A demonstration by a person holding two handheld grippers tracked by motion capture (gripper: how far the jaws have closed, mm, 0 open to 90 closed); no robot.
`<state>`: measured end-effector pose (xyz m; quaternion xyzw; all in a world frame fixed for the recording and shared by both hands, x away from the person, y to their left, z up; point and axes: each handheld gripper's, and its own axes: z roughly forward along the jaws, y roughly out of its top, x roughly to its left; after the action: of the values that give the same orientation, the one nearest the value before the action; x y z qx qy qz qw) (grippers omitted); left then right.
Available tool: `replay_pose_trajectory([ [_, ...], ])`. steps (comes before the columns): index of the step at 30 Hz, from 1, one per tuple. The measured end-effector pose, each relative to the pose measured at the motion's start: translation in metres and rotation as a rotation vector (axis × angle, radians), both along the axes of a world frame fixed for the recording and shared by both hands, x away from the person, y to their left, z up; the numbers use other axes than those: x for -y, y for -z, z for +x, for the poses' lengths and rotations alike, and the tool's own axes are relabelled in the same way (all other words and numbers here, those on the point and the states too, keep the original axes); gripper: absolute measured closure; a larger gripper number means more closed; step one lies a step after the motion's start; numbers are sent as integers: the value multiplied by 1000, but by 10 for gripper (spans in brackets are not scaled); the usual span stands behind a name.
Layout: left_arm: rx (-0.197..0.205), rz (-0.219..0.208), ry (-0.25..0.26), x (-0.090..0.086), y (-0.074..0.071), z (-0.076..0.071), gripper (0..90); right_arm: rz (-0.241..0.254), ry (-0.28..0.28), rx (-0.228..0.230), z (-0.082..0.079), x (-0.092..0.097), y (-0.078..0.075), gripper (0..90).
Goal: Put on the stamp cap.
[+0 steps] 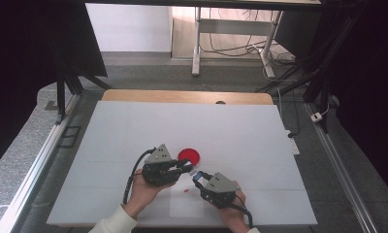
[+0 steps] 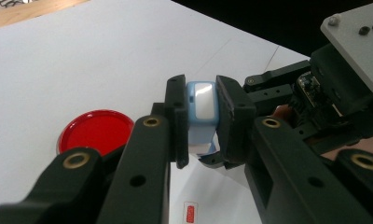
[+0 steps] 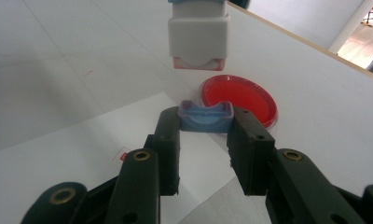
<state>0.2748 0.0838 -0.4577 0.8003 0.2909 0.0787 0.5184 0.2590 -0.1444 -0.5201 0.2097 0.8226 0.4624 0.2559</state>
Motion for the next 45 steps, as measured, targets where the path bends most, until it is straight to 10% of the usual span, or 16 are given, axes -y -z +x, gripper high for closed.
replay_pose_trajectory([
  [45, -4, 2, 1, 12, 7, -2, 754, 7, 23, 19, -2, -2, 0, 646],
])
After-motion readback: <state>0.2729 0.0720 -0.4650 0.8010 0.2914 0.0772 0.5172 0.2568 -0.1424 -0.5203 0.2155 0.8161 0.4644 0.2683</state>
